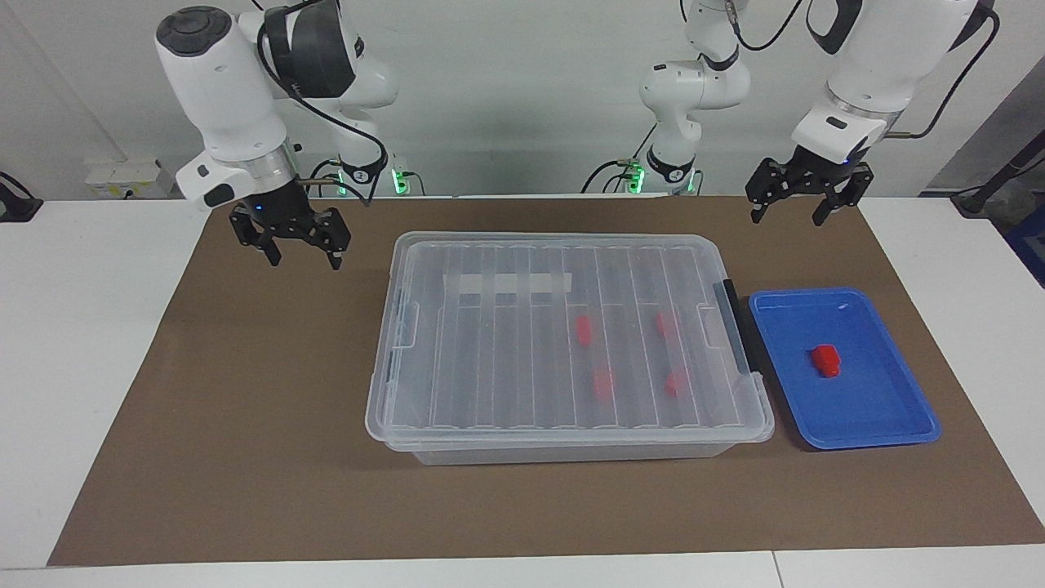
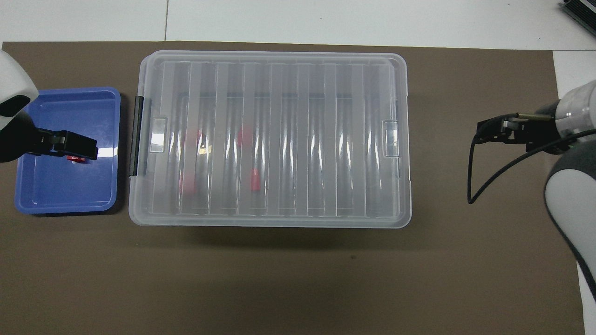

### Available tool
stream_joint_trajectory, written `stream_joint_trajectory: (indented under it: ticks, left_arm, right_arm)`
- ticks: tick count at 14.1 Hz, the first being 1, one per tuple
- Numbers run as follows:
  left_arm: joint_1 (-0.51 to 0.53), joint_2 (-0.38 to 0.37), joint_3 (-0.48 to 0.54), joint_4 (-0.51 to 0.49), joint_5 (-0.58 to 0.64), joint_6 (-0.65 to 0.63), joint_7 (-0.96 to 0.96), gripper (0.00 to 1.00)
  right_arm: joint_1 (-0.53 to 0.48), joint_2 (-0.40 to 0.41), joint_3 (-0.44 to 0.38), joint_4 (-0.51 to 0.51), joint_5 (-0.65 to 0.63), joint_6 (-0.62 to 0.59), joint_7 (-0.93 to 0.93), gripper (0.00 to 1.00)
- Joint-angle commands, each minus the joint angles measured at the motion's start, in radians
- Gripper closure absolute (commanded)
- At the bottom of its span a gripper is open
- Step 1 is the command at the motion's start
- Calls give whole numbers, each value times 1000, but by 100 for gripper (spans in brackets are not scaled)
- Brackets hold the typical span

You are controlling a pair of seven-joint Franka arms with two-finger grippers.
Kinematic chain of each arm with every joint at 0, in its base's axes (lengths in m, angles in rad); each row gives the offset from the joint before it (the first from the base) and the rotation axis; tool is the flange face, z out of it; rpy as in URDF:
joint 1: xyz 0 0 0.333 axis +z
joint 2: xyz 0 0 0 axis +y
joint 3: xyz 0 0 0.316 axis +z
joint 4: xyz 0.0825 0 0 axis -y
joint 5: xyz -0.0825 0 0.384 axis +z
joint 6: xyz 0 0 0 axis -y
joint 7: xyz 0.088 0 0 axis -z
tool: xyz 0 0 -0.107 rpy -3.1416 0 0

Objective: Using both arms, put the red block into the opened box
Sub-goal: 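Move the right gripper toward the handle on the clear box lid, then grasp the lid handle with the right gripper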

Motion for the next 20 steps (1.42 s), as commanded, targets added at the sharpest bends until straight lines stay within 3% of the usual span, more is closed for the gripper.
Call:
stream_joint_trajectory:
  ticks: [1, 7, 20]
  left_arm:
    - [9, -34, -4, -40, -9, 15, -2, 0]
    - [9, -34, -4, -40, -9, 15, -2, 0]
    - [9, -34, -4, -40, -9, 15, -2, 0]
  right_arm:
    - [43, 23, 5, -27, -2, 74, 62, 0]
    - [106, 92, 3, -35, -11, 156, 100, 0]
    - [108, 49, 3, -167, -49, 151, 94, 0]
